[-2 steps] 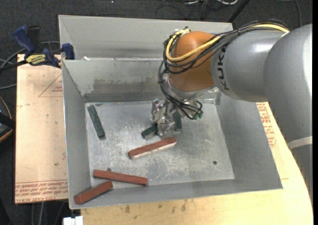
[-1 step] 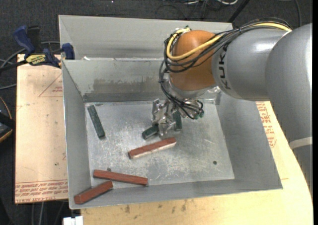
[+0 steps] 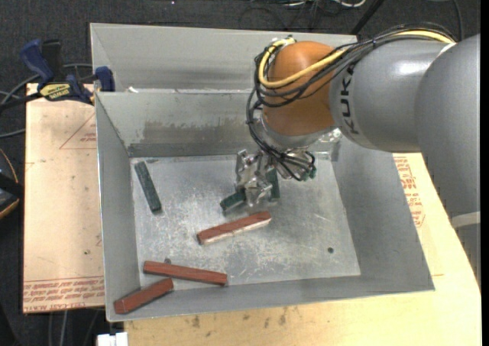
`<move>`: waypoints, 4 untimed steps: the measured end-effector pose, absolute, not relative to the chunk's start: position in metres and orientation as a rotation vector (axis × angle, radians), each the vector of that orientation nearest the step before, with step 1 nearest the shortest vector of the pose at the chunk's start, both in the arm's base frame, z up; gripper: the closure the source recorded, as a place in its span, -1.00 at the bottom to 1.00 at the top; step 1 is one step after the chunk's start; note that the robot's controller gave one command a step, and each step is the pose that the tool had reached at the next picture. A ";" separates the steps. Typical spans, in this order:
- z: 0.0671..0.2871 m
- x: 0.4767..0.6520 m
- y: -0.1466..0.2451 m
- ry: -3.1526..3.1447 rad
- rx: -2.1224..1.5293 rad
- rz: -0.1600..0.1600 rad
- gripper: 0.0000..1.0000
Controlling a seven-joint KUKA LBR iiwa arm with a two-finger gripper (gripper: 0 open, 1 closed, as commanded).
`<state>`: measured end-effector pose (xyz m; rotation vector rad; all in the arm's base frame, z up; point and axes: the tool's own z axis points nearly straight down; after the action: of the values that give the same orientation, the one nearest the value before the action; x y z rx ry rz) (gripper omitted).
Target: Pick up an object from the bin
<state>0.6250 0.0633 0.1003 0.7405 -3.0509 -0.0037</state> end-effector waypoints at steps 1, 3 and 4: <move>0.119 0.625 0.063 -3.051 0.741 -0.003 1.00; 0.155 0.627 0.064 -3.057 0.741 -0.002 1.00; 0.167 0.627 0.064 -3.060 0.742 -0.001 1.00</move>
Offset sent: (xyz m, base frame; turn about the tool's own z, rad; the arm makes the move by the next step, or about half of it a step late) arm -0.0001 0.0001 0.0222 0.0000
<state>0.6274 0.0637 0.1669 0.7415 -3.0595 -0.0006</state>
